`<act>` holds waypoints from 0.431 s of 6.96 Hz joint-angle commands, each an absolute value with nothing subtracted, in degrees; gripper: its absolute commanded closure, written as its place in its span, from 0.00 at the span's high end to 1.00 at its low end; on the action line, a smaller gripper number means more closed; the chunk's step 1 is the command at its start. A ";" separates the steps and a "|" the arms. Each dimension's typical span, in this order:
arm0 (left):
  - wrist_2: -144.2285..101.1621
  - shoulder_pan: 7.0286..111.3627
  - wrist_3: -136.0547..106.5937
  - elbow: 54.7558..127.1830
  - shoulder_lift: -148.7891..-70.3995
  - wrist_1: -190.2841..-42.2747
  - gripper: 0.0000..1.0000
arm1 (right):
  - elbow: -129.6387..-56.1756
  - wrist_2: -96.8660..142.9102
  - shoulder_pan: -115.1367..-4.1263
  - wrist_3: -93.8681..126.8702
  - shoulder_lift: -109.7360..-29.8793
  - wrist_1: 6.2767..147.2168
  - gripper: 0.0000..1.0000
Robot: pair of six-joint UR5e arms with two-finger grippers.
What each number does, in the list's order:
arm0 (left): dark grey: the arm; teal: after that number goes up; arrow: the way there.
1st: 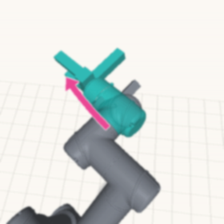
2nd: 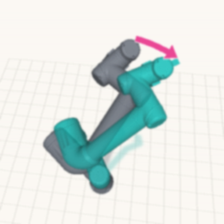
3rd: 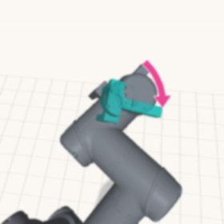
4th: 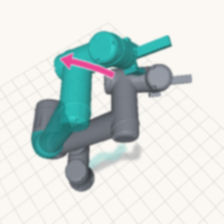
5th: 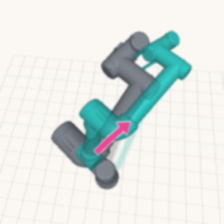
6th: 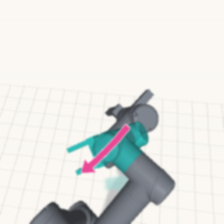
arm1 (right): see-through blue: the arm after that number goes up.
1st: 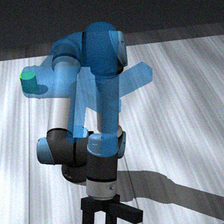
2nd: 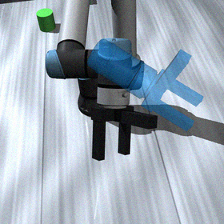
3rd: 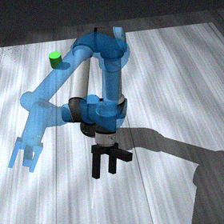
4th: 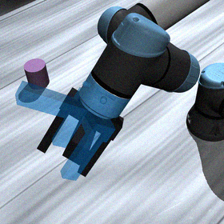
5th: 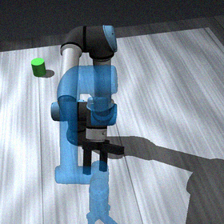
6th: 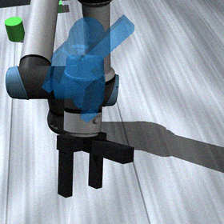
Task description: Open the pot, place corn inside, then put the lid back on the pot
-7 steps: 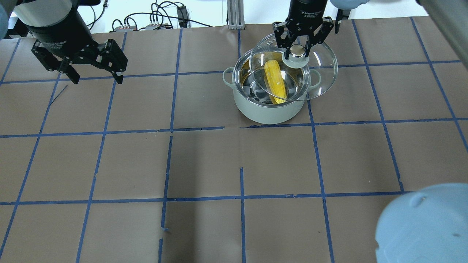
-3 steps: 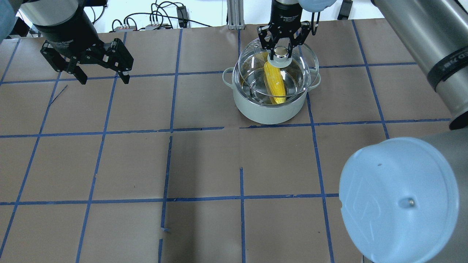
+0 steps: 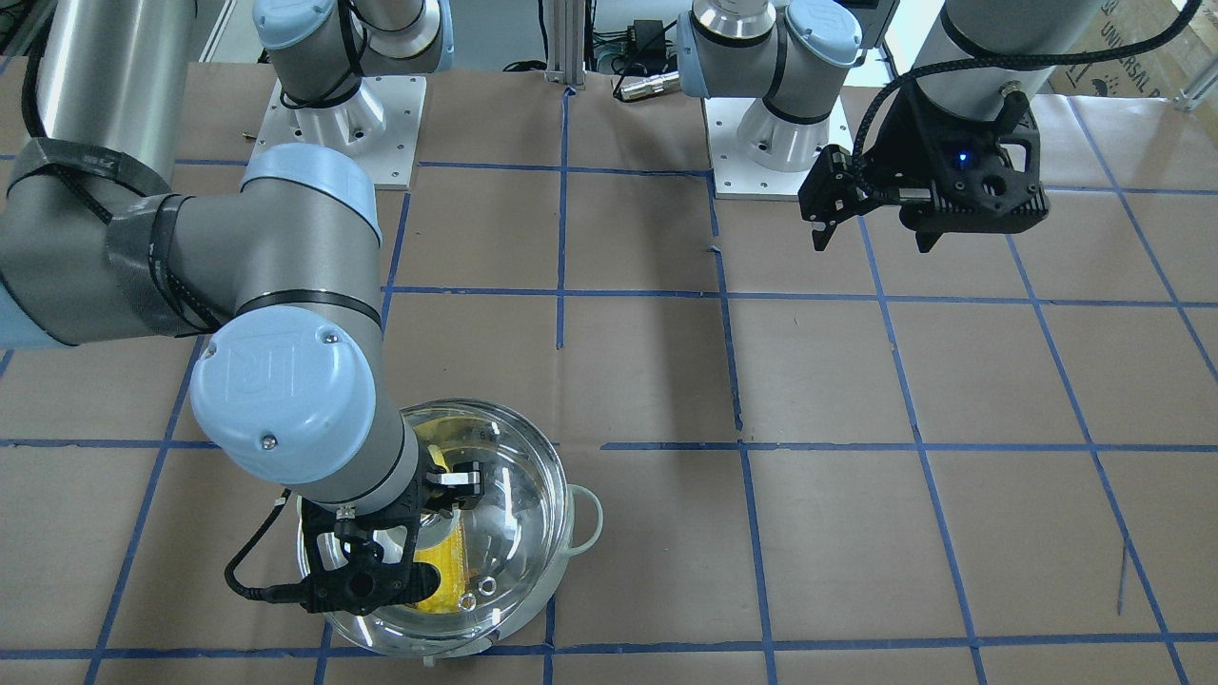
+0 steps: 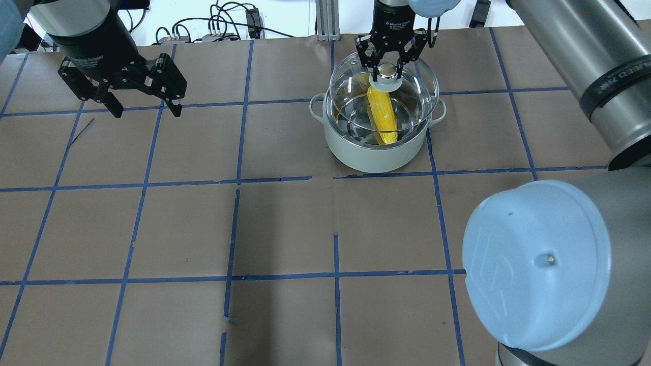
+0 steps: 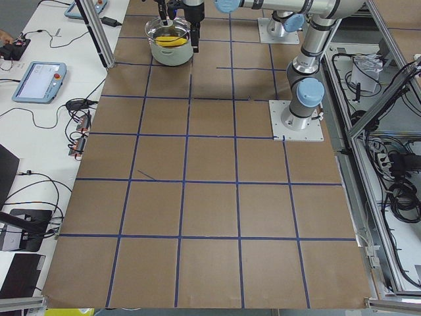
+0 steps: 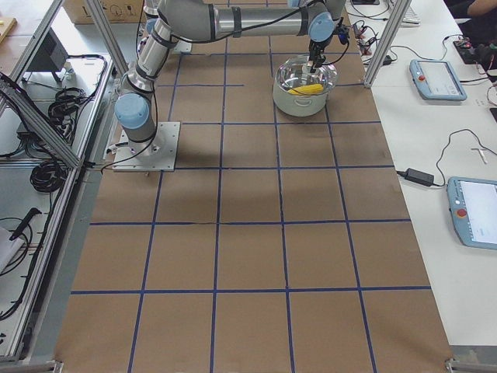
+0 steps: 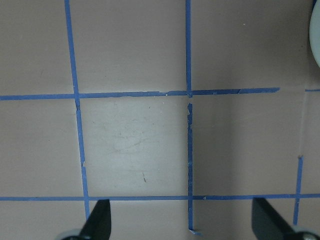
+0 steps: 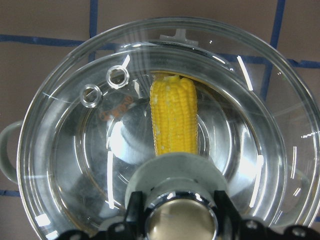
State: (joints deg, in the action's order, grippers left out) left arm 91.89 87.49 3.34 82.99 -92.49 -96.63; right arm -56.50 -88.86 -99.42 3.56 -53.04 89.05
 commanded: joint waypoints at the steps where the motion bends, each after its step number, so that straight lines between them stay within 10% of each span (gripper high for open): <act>1: 91.85 87.45 3.25 83.06 -92.55 -96.59 1.00 | -54.94 -89.38 -100.19 4.56 -51.69 89.04 0.26; 3: 91.85 87.54 3.25 83.06 -92.55 -96.50 1.00 | -54.84 -89.47 -100.72 4.83 -51.07 89.03 0.25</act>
State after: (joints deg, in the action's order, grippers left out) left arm 91.85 87.50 3.26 83.05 -92.53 -96.53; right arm -54.99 -89.37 -100.47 4.65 -51.53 89.09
